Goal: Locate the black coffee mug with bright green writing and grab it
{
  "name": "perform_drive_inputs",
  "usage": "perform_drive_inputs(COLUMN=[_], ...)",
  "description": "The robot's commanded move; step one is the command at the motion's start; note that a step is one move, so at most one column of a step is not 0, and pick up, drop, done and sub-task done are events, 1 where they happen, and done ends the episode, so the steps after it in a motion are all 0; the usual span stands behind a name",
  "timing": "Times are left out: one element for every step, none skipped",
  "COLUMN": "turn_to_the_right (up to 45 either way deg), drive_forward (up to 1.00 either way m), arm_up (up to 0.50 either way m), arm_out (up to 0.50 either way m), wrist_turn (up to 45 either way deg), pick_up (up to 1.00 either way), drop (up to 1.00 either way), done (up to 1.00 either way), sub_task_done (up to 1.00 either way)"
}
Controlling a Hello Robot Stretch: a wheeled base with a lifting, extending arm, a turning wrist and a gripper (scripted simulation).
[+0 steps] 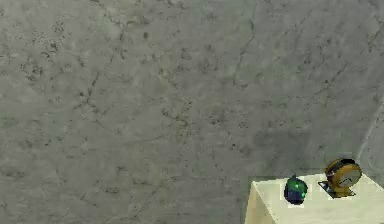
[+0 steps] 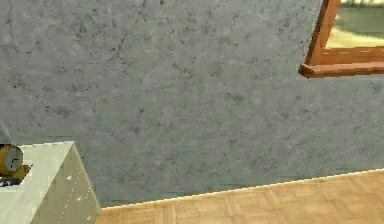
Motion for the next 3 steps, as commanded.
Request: perform_drive_inputs(turn_to_the_right=[-45.0, -12.0, 0.0], drive_forward=[0.00, 0.00, 0.00], arm_up=[0.00, 0.00, 0.50], arm_out=[0.00, 0.00, 0.00], wrist_turn=[0.0, 0.0, 0.0], pick_up=[0.00, 0.00, 0.00], drop=[0.00, 0.00, 0.00], done=[0.00, 0.00, 0.00], sub_task_done=[0.00, 0.00, 0.00])
